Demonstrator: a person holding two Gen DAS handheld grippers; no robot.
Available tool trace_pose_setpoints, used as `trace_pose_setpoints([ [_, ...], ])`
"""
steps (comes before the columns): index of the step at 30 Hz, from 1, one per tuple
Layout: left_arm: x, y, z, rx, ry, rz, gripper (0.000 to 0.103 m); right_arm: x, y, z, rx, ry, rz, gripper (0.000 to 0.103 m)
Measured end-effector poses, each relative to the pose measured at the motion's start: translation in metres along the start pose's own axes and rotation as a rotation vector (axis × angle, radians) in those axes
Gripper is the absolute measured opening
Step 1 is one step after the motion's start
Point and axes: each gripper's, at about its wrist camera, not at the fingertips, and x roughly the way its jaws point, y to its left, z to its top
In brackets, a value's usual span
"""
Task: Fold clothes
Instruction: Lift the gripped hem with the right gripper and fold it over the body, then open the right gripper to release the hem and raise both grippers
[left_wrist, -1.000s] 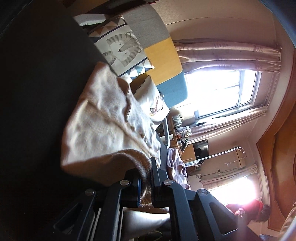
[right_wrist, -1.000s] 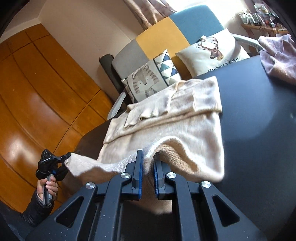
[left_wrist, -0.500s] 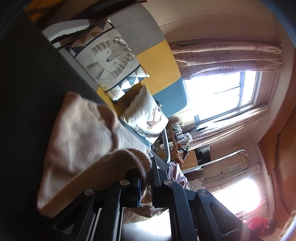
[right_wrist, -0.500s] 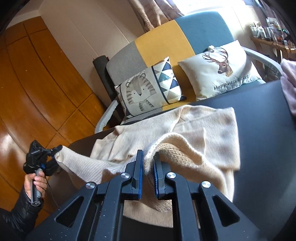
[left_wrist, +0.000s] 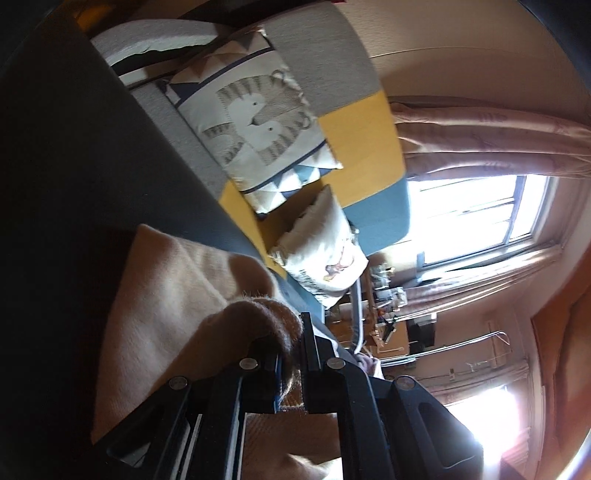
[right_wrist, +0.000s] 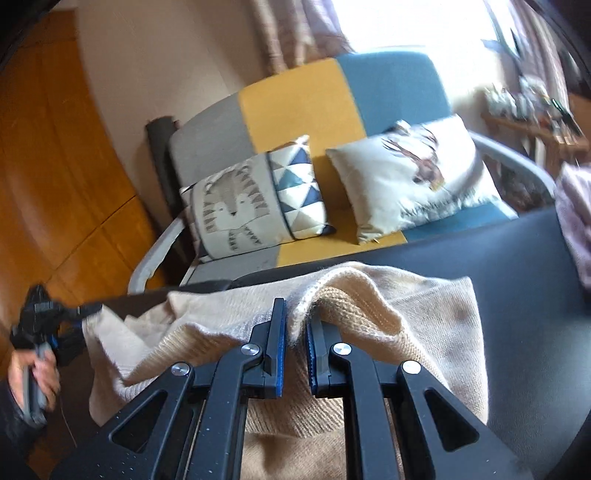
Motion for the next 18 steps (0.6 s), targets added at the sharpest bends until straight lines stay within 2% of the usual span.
trace_pose_setpoints([
  [2,0.000,-0.003,0.003,0.002,-0.007,0.008,0.006,0.003,-0.012,0.009,0.051,-0.011,-0.016,0.010],
  [5,0.001,-0.013,0.009,0.017,-0.034,0.012,0.006,0.011,-0.023,0.027,0.044,-0.014,-0.053,0.010],
  [8,0.014,-0.014,0.017,0.014,-0.044,0.061,0.006,0.028,-0.031,0.036,0.024,0.035,-0.097,0.011],
  [9,0.020,-0.012,0.018,0.008,-0.041,0.087,0.006,0.034,-0.033,0.036,0.019,0.051,-0.113,0.014],
  [11,0.031,-0.004,0.020,-0.015,-0.025,0.142,0.010,0.046,-0.037,0.034,0.009,0.080,-0.140,0.029],
  [13,0.036,0.007,0.020,-0.049,-0.015,0.171,0.012,0.051,-0.043,0.031,0.006,0.082,-0.167,0.067],
  [15,0.029,0.013,0.024,-0.061,-0.039,0.167,0.012,0.043,-0.054,0.028,0.060,0.028,-0.149,0.080],
  [18,0.013,0.018,0.033,-0.064,-0.091,0.156,0.013,0.031,-0.058,0.029,0.052,0.003,-0.142,0.080],
])
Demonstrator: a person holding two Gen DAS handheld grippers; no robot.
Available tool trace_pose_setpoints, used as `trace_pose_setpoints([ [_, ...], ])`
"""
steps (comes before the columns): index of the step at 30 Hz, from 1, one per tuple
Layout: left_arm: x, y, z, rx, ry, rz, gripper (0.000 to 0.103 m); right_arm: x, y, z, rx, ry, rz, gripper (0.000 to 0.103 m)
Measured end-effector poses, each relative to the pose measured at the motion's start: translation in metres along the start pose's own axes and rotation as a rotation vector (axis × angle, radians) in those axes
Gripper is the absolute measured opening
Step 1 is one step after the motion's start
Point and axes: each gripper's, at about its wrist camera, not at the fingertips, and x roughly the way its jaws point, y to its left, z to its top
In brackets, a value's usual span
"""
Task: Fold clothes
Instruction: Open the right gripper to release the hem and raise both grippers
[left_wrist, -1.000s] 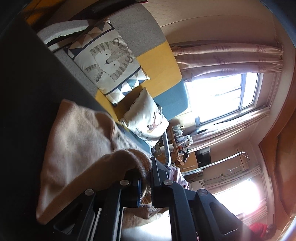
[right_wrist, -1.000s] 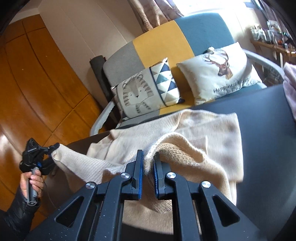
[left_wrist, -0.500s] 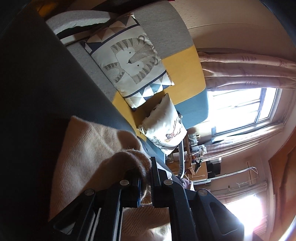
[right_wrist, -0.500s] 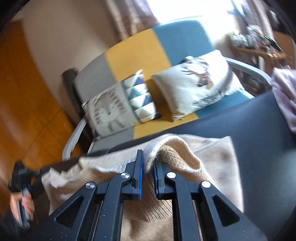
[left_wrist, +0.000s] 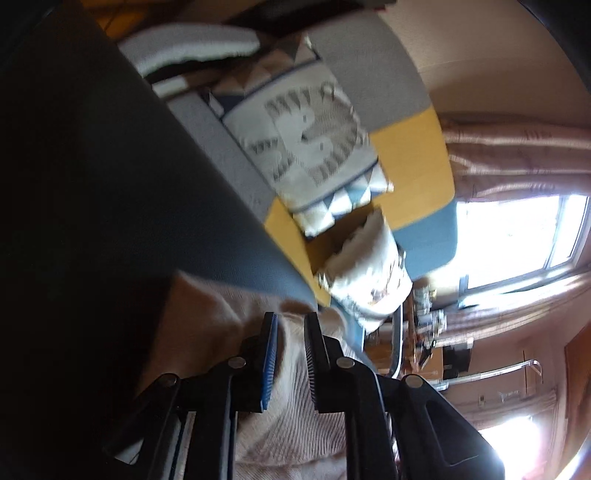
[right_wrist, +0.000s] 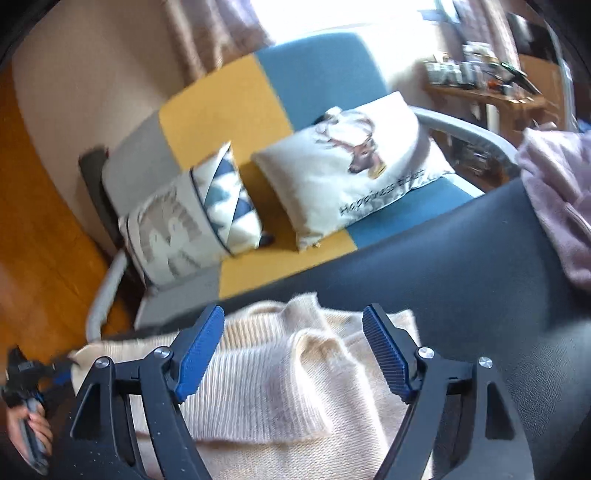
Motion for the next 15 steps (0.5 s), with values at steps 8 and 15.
trace_pose_setpoints([
  [8,-0.021,-0.018,-0.032,0.357,0.119,0.221,0.013,-0.031,0.003,-0.031,-0.284,0.022,-0.183,0.080],
  [15,0.002,-0.038,-0.074,0.598,0.291,0.352,0.015,-0.009,0.013,-0.053,-0.482,0.160,-0.266,0.080],
])
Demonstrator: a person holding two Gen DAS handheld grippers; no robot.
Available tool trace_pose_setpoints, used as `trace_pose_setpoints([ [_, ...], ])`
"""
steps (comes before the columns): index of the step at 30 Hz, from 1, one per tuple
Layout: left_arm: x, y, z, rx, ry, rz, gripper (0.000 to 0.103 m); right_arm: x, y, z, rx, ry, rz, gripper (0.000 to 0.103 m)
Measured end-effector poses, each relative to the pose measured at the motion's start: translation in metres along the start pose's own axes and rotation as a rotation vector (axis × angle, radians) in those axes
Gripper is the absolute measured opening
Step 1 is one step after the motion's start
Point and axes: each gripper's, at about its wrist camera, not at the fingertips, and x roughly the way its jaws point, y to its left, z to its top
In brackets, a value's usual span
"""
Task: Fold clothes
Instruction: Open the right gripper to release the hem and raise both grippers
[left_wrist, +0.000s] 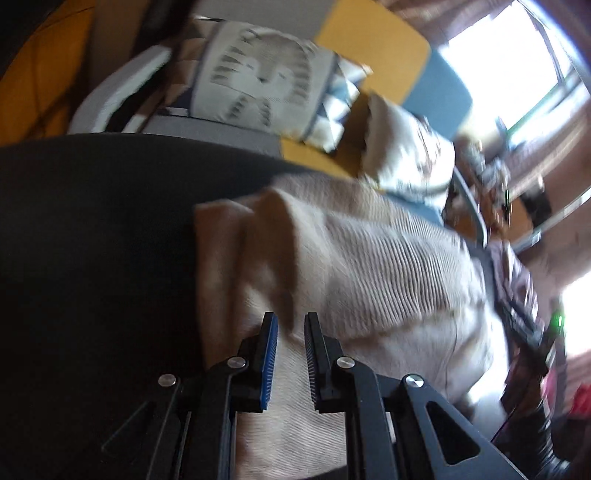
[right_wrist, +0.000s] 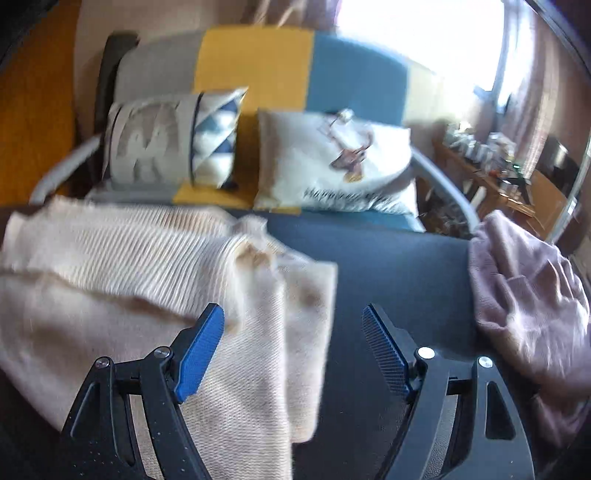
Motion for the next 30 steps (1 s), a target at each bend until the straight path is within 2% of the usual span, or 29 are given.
trace_pose_setpoints([
  [2,0.010,-0.008,0.002,0.031,0.037,0.030,0.015,0.012,0.013,0.003,-0.059,0.036,0.009,0.080],
  [6,0.028,-0.019,0.015,0.046,0.079,0.058,0.015,0.023,0.028,0.020,-0.072,0.009,0.056,0.080],
  [9,0.032,-0.016,0.036,-0.057,0.046,-0.062,0.015,0.026,0.021,0.047,0.062,-0.081,0.101,0.080],
  [12,0.025,0.007,0.055,-0.282,-0.065,-0.270,0.016,0.022,-0.001,0.062,0.272,-0.166,0.159,0.080],
  [13,0.021,0.015,0.057,-0.342,-0.104,-0.311,0.016,0.019,-0.004,0.062,0.295,-0.169,0.173,0.080],
  [14,0.018,0.019,0.057,-0.356,-0.124,-0.313,0.016,0.016,-0.007,0.060,0.311,-0.168,0.187,0.080],
  [16,0.013,0.019,0.052,-0.302,-0.122,-0.259,0.017,0.011,0.000,0.056,0.248,-0.140,0.199,0.080],
  [18,0.011,0.012,0.040,-0.222,-0.091,-0.215,0.017,0.001,0.007,0.040,0.194,-0.106,0.259,0.080],
  [23,0.001,-0.006,0.009,-0.091,-0.036,-0.238,0.017,-0.019,0.027,0.009,0.140,-0.024,0.395,0.080],
  [27,-0.008,-0.038,-0.009,0.044,0.015,-0.217,0.017,-0.004,0.043,0.001,0.117,0.068,0.395,0.080],
  [30,0.005,-0.060,-0.010,0.136,0.065,-0.109,0.017,0.015,0.054,0.003,0.094,0.121,0.343,0.080],
])
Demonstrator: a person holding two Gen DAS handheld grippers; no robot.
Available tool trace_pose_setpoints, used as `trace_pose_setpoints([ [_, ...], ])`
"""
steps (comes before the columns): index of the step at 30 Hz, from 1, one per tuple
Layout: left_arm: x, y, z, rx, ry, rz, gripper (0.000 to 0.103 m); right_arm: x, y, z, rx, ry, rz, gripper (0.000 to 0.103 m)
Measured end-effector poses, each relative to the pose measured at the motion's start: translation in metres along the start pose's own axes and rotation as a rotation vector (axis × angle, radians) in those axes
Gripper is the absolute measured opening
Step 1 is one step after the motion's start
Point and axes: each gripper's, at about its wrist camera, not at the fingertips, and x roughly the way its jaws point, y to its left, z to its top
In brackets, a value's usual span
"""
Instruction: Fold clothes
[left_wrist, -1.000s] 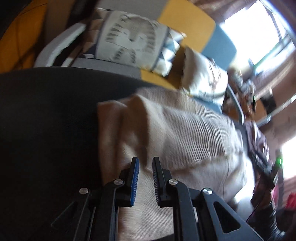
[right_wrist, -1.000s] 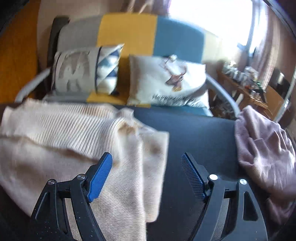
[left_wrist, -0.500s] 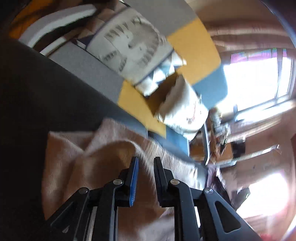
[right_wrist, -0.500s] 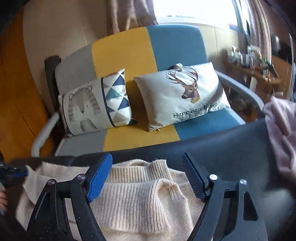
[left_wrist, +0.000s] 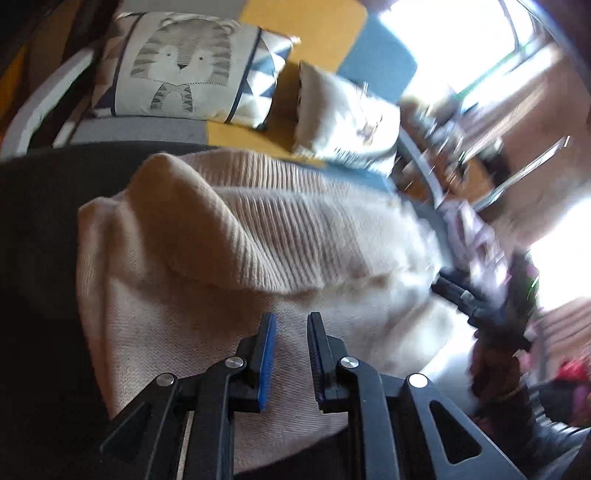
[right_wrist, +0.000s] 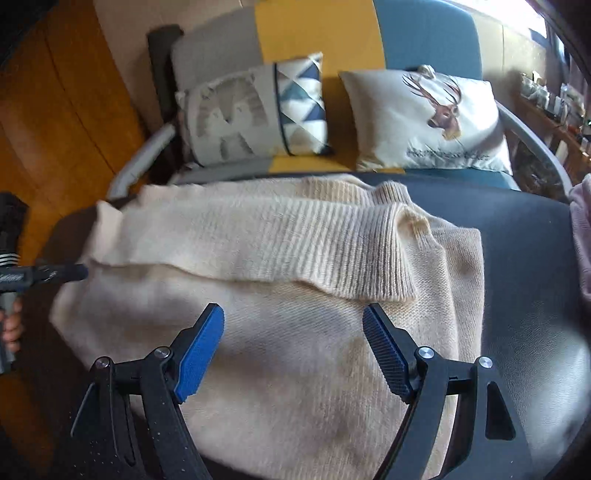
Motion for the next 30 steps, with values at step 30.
trace_pose_setpoints([
  [30,0.029,0.027,0.068,-0.197,-0.125,0.058,0.017,0.026,0.042,0.045,-0.042,-0.014,-0.011,0.080],
])
